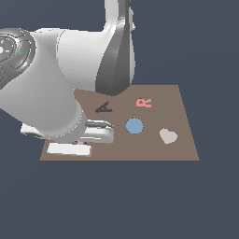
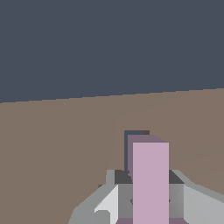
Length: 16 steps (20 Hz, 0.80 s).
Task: Insert a designated object into the corresponding slot on a board.
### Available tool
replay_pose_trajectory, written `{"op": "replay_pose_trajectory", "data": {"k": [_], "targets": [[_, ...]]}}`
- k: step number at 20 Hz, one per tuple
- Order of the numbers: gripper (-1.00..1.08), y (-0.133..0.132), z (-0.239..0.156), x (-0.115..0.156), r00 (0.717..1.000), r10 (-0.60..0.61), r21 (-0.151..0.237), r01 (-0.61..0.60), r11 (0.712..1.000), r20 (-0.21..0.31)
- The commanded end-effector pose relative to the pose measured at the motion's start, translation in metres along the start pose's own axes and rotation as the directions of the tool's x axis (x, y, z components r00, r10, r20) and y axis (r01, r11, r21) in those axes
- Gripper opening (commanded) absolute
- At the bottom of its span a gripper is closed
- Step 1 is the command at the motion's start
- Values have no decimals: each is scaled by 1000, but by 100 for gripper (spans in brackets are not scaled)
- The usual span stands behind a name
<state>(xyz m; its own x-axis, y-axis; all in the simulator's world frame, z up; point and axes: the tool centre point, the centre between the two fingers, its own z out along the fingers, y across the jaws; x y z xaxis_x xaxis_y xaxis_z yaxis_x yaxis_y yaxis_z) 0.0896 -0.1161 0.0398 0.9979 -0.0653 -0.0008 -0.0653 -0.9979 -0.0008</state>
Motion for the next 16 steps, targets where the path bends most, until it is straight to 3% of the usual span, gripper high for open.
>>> {"op": "replay_pose_trajectory", "data": {"k": [1, 10, 11, 16], "targets": [[-100, 0, 0, 1, 1000, -3, 0, 3, 1000, 0], [-100, 0, 10, 1, 1000, -3, -1, 3, 1000, 0], [100, 0, 10, 1, 1000, -3, -1, 3, 1000, 0], [100, 0, 10, 1, 1000, -3, -1, 3, 1000, 0]]}}
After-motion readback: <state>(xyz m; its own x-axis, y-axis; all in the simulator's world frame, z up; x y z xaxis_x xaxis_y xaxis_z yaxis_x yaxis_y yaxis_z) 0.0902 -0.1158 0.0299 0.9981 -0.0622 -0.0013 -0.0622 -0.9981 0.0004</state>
